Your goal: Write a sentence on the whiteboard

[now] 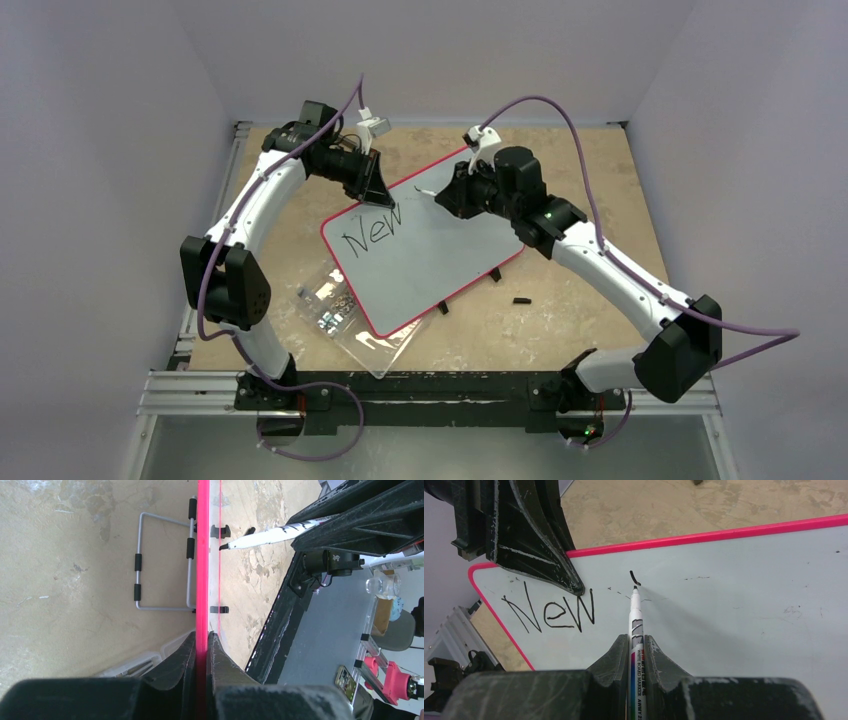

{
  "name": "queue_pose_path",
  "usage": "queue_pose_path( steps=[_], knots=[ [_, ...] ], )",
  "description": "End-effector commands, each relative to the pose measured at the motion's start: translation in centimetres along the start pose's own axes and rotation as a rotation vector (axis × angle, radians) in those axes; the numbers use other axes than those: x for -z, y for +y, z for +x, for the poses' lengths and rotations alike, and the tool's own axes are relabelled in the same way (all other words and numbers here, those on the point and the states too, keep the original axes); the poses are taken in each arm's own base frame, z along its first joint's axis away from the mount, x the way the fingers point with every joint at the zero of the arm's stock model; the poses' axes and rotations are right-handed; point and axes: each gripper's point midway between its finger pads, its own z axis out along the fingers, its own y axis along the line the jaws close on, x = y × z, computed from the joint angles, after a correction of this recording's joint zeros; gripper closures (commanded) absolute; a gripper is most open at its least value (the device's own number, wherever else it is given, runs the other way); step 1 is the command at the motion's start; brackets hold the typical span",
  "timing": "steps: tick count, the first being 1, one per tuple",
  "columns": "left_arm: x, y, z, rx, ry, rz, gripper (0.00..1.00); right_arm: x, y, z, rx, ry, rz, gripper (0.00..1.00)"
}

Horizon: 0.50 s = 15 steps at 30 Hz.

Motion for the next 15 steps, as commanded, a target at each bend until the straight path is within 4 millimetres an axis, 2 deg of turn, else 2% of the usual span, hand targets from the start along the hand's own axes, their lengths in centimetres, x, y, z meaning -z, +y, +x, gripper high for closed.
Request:
queue_pose_path(
  steps=[1, 15],
  knots=[
    [0.8, -0.6, -0.2, -0.085, -0.01, -0.036, 1.0, 0.7, 1.1, -1.0, 0.005, -0.043, -0.06, 1.0],
    [0.8, -0.7, -0.1, -0.082, -0.008, -0.035, 1.0, -0.1, 0.4, 0.6, -0.021, -0.016, -0.04, 1.0]
  ],
)
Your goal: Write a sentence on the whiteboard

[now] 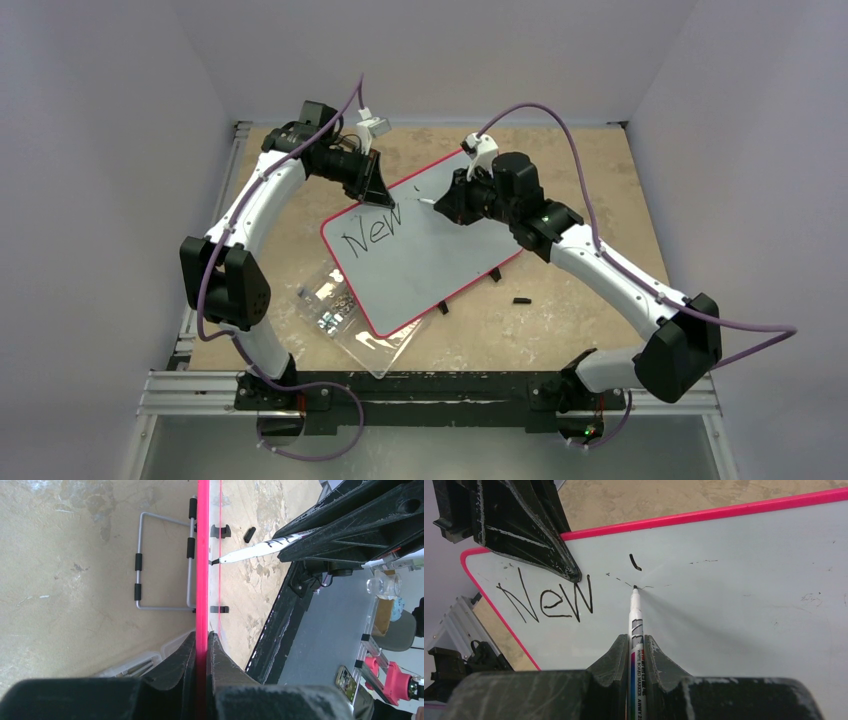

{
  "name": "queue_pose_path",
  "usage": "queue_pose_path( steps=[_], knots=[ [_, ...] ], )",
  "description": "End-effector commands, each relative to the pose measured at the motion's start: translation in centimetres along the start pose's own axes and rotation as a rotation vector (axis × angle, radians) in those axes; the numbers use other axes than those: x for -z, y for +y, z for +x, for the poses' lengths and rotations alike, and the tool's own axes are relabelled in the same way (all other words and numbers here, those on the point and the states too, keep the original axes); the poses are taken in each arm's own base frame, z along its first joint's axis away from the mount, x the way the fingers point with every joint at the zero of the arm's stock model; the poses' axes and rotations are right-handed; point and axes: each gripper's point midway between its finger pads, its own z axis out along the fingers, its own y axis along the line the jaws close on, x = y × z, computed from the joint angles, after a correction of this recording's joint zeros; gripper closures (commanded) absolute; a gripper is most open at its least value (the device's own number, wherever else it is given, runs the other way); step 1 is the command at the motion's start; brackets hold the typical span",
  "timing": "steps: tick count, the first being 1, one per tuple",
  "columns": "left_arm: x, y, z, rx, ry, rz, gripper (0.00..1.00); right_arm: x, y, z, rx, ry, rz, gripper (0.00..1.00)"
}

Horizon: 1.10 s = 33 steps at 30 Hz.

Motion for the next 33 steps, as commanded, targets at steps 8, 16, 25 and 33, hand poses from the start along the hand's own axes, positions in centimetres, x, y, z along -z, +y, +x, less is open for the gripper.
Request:
queue_pose_path(
  steps=[8, 16, 25, 33],
  knots=[
    [0.8, -0.7, -0.2, -0.085, -0.011, -0.034, 1.0, 0.2, -1.0, 0.6, -0.008, -0.013, 0.035, 1.0],
    [0.9, -0.7, -0.3, -0.089, -0.014, -0.037, 1.0, 0.6, -1.9, 3.0, 0.023, 0.047, 0.058, 1.0],
    [1.0, -0.7, -0.3, -0.089, -0.015, -0.042, 1.0, 1.0, -1.8, 5.0, 0.038, 0.109, 0.034, 1.0],
    [1.0, -0.7, -0.2, -0.089, -0.014, -0.042, 1.0, 0.8, 0.0, 4.1, 0.038, 0.099, -0.054, 1.0]
  ],
)
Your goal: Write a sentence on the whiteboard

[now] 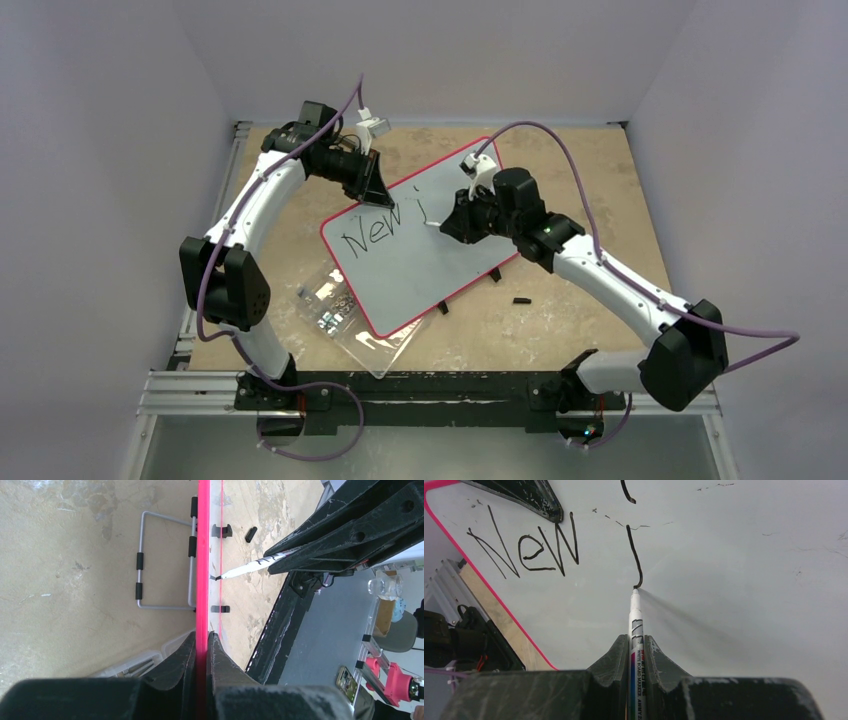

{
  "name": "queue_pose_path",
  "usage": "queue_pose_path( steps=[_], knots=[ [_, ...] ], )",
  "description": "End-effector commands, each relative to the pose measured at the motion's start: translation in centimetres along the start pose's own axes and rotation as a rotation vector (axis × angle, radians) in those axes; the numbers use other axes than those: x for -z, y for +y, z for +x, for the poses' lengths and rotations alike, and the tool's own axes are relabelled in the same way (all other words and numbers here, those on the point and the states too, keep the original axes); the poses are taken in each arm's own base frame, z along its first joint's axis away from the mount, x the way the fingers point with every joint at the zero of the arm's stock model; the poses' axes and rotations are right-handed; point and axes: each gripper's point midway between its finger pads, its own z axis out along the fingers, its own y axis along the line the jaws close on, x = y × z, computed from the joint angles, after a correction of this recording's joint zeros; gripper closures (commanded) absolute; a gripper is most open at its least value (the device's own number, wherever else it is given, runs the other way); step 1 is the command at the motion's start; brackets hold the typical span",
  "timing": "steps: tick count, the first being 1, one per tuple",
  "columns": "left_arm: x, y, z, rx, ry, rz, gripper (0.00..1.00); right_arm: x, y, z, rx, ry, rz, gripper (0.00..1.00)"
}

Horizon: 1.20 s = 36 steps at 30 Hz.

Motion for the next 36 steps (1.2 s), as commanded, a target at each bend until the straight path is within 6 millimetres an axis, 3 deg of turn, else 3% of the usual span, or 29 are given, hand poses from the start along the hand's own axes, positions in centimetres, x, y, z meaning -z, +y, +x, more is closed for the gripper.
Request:
queue_pose_path(
  steps=[1, 11, 22, 33, 36],
  knots=[
    [0.9, -0.9, -0.3, -0.092, -0.017, -0.032, 1.0, -0.1, 0.9, -0.9, 0.023, -0.008, -0.055, 1.0],
    [1.0, -1.0, -0.4, -0.093, -0.02, -0.029, 1.0, -0.5, 2.2, -4.9, 0.026, -0.071, -0.085, 1.0],
    [1.0, -0.9, -0.3, -0.093, -0.018, -0.036, 1.0, 2.7, 4.8, -7.5, 0.03, -0.149, -0.166, 1.0],
    [1.1, -1.1, -0.3, -0.094, -0.02, -0.033, 1.0, 2.0, 0.1, -7.4, 0.006, -0.166, 0.06, 1.0],
    [1.1, -1.1, -0.4, -0.098, -0.024, -0.031, 1.0, 1.8, -0.3, -7.5, 0.005, -0.167, 0.07, 1.0]
  ],
)
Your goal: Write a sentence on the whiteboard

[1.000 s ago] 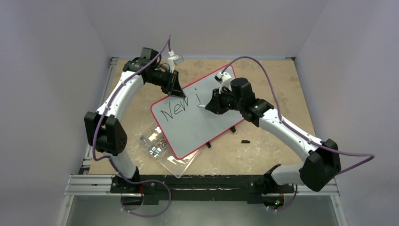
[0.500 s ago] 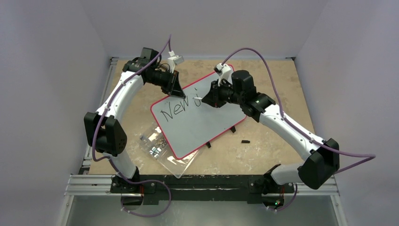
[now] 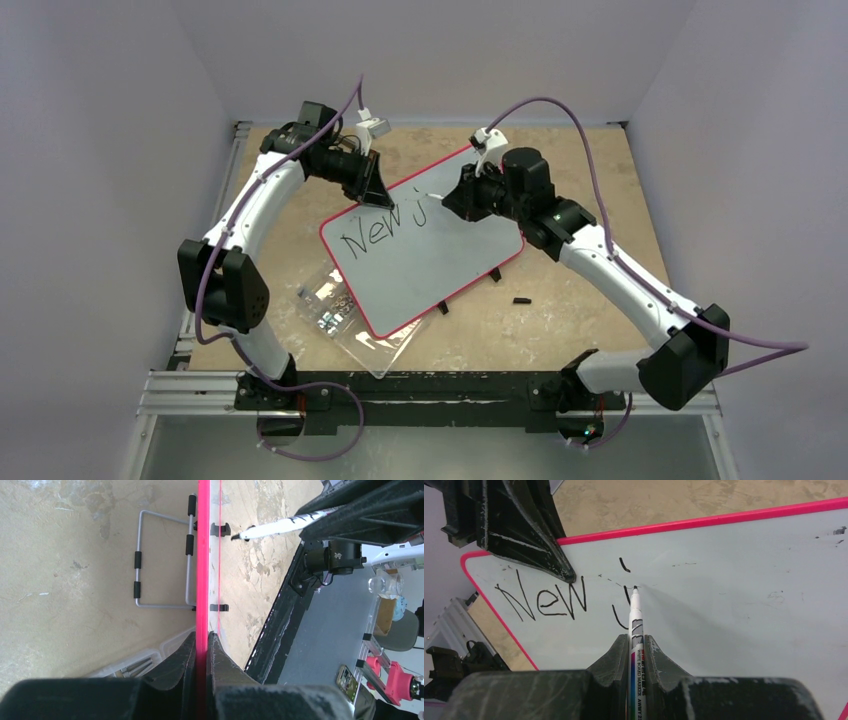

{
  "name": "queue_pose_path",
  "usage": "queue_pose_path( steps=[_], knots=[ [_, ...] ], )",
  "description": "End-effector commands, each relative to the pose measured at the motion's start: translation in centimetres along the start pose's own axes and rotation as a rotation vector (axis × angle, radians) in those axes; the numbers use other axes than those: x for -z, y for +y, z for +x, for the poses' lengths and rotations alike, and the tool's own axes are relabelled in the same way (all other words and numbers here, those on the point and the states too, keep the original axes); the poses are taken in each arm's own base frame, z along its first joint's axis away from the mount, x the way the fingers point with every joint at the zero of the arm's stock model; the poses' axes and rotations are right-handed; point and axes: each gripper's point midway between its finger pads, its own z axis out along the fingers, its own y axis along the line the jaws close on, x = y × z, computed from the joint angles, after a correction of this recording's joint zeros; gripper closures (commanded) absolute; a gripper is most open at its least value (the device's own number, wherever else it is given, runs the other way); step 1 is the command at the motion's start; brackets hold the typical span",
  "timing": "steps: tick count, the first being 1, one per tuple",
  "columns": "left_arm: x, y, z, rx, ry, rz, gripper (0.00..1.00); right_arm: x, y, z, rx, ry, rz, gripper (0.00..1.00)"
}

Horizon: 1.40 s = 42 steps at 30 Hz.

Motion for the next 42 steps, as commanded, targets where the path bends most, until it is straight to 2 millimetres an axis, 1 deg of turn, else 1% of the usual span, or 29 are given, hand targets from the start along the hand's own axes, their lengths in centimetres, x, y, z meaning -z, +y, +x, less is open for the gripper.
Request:
queue_pose_path(
  steps=[1, 7, 13, 15, 21, 24, 25, 28, 32, 35, 42],
  knots=[
    [0.9, -0.7, -0.5, -0.092, -0.025, -0.032, 1.0, -0.1, -1.1, -1.8, 0.007, -0.053, 0.056, 1.0],
    [0.9, -0.8, -0.5, -0.089, -0.024, -0.026, 1.0, -0.7, -1.2, -1.8, 0.009, -0.05, 0.054, 1.0],
    [0.9, -0.9, -0.5, -0.09, -0.026, -0.025, 1.0, -1.2, -1.2, -0.9, 0.007, -0.027, 0.037, 1.0],
    [0.9, -1.0, -0.6, -0.091, -0.028, -0.023, 1.0, -1.3, -1.3, -0.3, 0.011, -0.016, 0.037, 1.0],
    [0.9, -1.0, -0.7, -0.093, -0.03, -0.022, 1.0, -1.1, -1.8, 2.3, 0.019, 0.035, 0.032, 1.0],
    [1.0, -0.9, -0.8, -0.094, -0.032, -0.024, 1.0, -1.0, -2.0, 3.3, 0.014, 0.053, 0.035, 1.0],
    [0.9, -1.0, -0.8, -0.095, -0.032, -0.024, 1.0, -0.9, -2.1, 3.4, 0.012, 0.052, 0.041, 1.0],
    [0.9, -0.9, -0.7, -0.092, -0.03, -0.022, 1.0, -0.7, -2.7, 3.2, 0.011, 0.043, 0.075, 1.0],
    [0.9, -1.0, -0.7, -0.092, -0.03, -0.022, 1.0, -0.6, -3.3, 2.2, 0.01, 0.019, 0.124, 1.0],
    [1.0, -1.0, -0.7, -0.093, -0.031, -0.021, 1.0, -0.6, -3.4, 1.1, 0.013, -0.002, 0.137, 1.0],
    [1.0, -1.1, -0.7, -0.096, -0.033, -0.022, 1.0, -0.9, -3.4, -0.8, 0.019, -0.029, 0.154, 1.0]
  ],
)
